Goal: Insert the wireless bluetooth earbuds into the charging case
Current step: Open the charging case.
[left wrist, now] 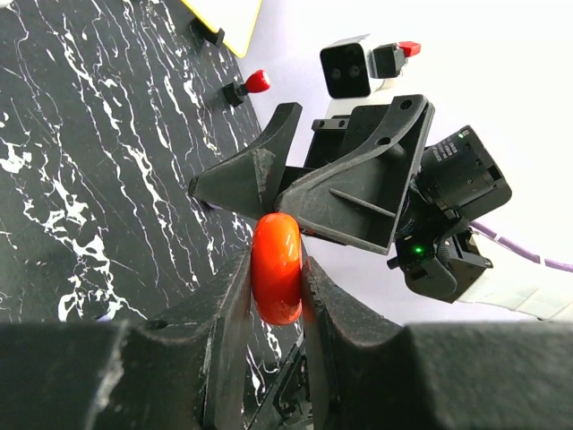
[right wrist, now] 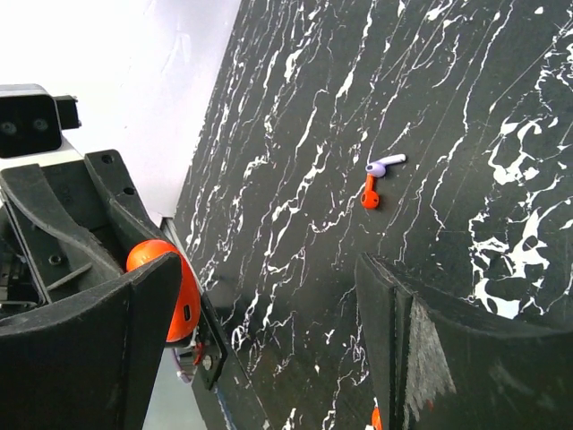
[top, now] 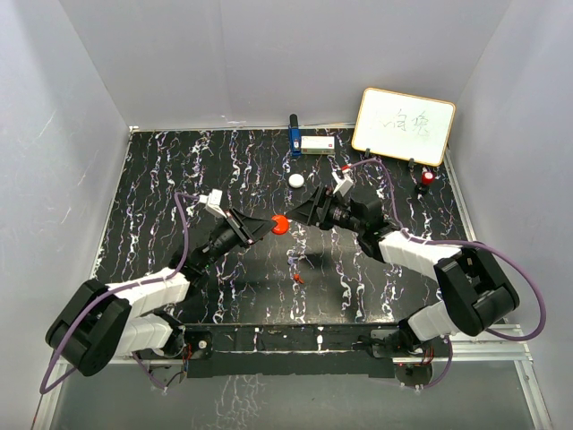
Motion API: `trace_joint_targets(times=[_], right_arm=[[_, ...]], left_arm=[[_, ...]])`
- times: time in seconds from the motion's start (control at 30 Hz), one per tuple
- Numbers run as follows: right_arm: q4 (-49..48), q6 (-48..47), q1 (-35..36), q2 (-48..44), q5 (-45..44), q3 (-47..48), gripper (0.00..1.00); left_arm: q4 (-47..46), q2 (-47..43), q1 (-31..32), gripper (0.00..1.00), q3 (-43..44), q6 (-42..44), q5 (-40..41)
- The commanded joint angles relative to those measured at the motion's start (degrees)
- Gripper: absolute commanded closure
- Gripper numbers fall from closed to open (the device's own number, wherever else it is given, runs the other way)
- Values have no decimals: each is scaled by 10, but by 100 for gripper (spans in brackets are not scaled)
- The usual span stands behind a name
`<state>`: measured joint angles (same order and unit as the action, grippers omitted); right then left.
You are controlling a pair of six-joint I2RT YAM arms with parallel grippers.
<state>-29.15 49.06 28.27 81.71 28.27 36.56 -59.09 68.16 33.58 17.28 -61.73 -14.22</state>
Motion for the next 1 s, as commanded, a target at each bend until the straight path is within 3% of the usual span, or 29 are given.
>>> trace_joint_targets(times=[0.0, 0.5, 0.97], right_arm=[[4, -29, 11, -7, -9, 24, 23], [33, -41, 14, -67, -57, 17, 24], [37, -45, 40, -64, -61, -9, 24]], left_arm=[[3, -3, -3, 100, 30, 1, -5], [76, 4, -2, 100, 44, 1, 2], [65, 23, -2, 100, 68, -2, -4]])
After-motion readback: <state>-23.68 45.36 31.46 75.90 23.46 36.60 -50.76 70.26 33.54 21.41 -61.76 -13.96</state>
